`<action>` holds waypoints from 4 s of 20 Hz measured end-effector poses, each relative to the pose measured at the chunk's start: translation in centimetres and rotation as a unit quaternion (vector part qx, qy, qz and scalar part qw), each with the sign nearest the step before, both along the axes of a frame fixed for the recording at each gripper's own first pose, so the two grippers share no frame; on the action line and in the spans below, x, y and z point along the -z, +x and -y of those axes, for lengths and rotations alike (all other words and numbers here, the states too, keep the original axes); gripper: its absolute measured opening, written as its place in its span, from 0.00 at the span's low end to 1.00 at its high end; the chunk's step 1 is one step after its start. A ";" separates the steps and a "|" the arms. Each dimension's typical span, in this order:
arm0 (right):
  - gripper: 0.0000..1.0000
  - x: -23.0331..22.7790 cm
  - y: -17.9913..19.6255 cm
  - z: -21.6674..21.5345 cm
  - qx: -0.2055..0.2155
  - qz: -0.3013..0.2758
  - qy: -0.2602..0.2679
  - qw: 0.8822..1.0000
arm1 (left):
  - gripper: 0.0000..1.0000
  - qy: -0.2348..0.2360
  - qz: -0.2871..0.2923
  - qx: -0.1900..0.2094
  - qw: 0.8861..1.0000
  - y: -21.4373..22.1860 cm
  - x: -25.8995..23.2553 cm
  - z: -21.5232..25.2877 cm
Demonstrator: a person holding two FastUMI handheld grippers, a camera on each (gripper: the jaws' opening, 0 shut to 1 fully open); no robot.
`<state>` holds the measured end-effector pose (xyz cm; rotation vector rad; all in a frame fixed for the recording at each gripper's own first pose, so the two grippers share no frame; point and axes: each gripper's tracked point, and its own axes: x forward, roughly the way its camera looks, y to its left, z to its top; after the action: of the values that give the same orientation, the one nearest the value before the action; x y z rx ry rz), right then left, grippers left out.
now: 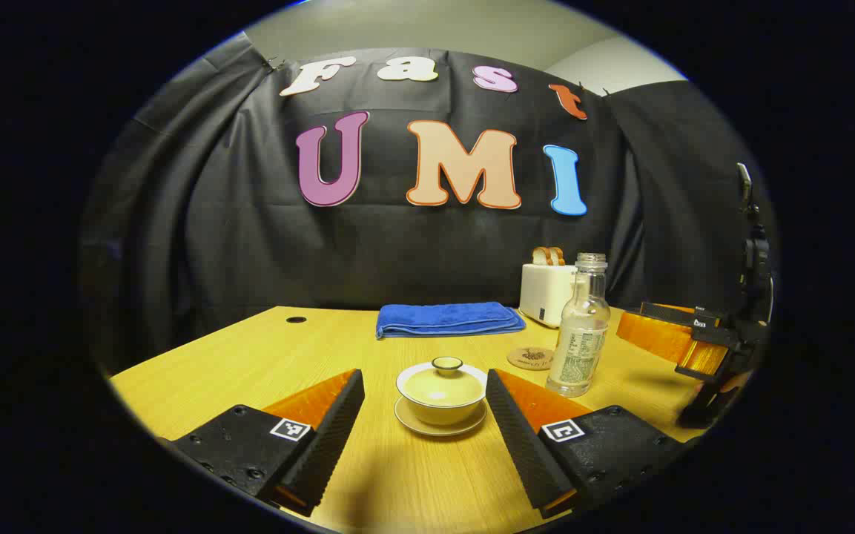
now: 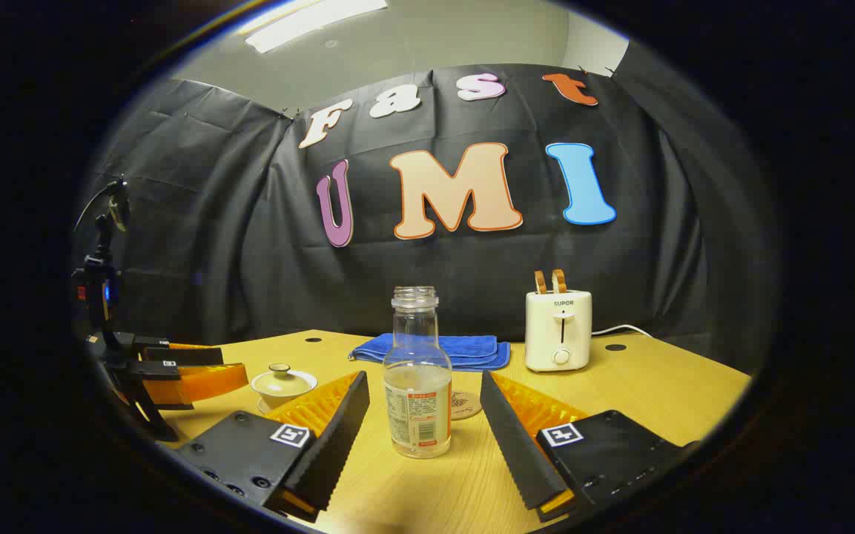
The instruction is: Open the teacup lid with one hand, grasp the water bottle and pour water into the teacup with the other hand; after pouring, place the water bottle on the coaster and then close the teacup lid.
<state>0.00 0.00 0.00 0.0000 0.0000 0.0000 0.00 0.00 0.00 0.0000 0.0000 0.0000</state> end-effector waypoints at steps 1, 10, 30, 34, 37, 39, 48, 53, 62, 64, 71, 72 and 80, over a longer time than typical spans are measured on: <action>0.96 0.1 -0.1 -0.1 0.001 -0.001 0.000 1.000 | 0.97 0.002 0.001 -0.001 1.000 0.0 -0.1 0.0; 0.96 1.5 -0.2 0.3 0.013 -0.025 -0.006 1.000 | 0.96 0.013 0.023 -0.007 1.000 -0.3 -0.6 0.2; 0.96 1.2 -0.2 1.1 0.034 -0.020 -0.011 0.999 | 0.96 0.015 0.023 0.018 0.999 1.7 -0.5 1.3; 0.96 1.2 -0.1 1.0 0.033 -0.020 -0.010 0.999 | 0.96 0.015 0.021 0.040 0.999 3.1 -0.4 1.9; 0.96 1.2 -0.1 1.0 0.033 -0.020 -0.010 0.999 | 0.95 0.016 0.016 0.045 0.999 4.3 -0.3 2.2; 0.96 1.2 -0.2 1.0 0.033 -0.020 -0.010 0.999 | 0.91 0.016 0.011 0.049 0.999 4.8 -0.1 2.3; 0.96 1.1 -0.2 1.1 0.032 -0.020 -0.010 0.999 | 0.73 0.040 -0.072 0.063 0.995 6.9 2.4 3.1; 0.95 1.1 -0.3 1.0 0.032 -0.020 -0.010 0.999 | 0.61 0.045 -0.068 0.057 0.995 7.0 2.1 3.0; 0.96 1.2 -0.3 1.0 0.031 -0.020 -0.010 0.999 | 0.28 0.039 -0.054 0.046 0.997 7.1 1.7 2.4; 0.95 1.2 -0.3 1.0 0.030 -0.020 -0.010 0.999 | 0.27 0.035 -0.051 0.042 0.997 7.0 1.5 2.3; 0.96 1.1 -0.3 1.0 0.030 -0.020 -0.010 0.999 | 0.26 0.013 0.012 0.023 1.000 6.0 -0.4 1.5; 0.96 1.1 -0.3 1.0 0.030 -0.020 -0.010 0.999 | 0.26 0.014 0.025 0.020 0.999 6.0 -0.8 1.3; 0.96 1.2 -0.3 0.4 0.014 -0.021 -0.009 1.000 | 0.26 0.015 0.022 -0.009 1.000 4.4 -0.5 -1.3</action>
<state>-0.34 -0.40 -1.19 -0.0182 0.0416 -0.0290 4.43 1.31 0.50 0.0303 -0.0437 0.0183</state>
